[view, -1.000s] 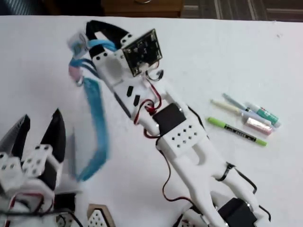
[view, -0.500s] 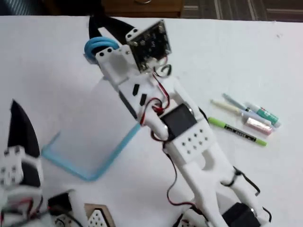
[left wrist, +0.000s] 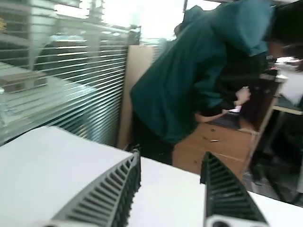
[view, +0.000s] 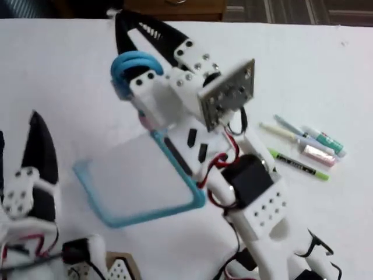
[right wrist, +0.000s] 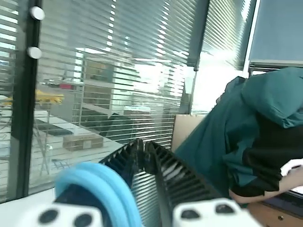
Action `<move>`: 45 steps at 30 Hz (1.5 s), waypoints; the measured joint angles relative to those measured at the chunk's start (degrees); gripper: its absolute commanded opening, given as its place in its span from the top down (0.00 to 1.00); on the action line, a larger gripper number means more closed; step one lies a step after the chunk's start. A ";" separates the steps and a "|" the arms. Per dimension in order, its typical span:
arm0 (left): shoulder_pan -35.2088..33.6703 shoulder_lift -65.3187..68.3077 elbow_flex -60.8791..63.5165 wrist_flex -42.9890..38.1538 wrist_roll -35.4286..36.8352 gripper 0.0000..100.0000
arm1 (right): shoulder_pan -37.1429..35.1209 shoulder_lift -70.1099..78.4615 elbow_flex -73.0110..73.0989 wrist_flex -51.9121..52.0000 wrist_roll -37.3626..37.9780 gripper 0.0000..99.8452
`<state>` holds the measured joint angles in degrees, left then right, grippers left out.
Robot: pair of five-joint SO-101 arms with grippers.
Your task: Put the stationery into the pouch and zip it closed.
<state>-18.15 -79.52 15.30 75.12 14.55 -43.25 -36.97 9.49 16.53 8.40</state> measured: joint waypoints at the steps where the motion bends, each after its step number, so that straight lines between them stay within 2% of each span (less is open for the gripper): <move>1: 0.97 0.00 -1.32 0.70 0.00 0.78 | -0.09 -0.09 0.00 0.00 0.00 0.98; 5: 0.18 4.22 -5.98 4.13 0.00 0.78 | 0.35 0.09 -2.55 0.00 0.09 0.98; 11: -3.87 11.34 -11.34 7.82 0.00 0.78 | 0.00 2.29 -15.30 0.53 0.09 0.98; 22: -5.19 12.48 -12.04 10.64 0.00 0.78 | -0.97 13.19 -37.10 13.63 0.09 0.98; 28: -5.19 12.48 -15.21 16.09 0.00 0.78 | -2.20 15.21 -34.29 18.55 -1.41 0.98; 36: -5.19 12.40 -26.81 26.11 0.00 0.78 | -2.55 13.01 -19.16 19.60 -4.66 0.98; 42: -5.19 12.40 -30.33 27.16 0.00 0.78 | -1.93 8.62 -12.92 19.60 -4.66 0.98; 45: -5.10 12.40 -30.51 27.16 0.00 0.78 | 1.49 8.00 -12.84 19.16 -4.66 0.98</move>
<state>-23.25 -67.12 -15.21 102.29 14.55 -41.76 -28.97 -3.34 35.69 3.74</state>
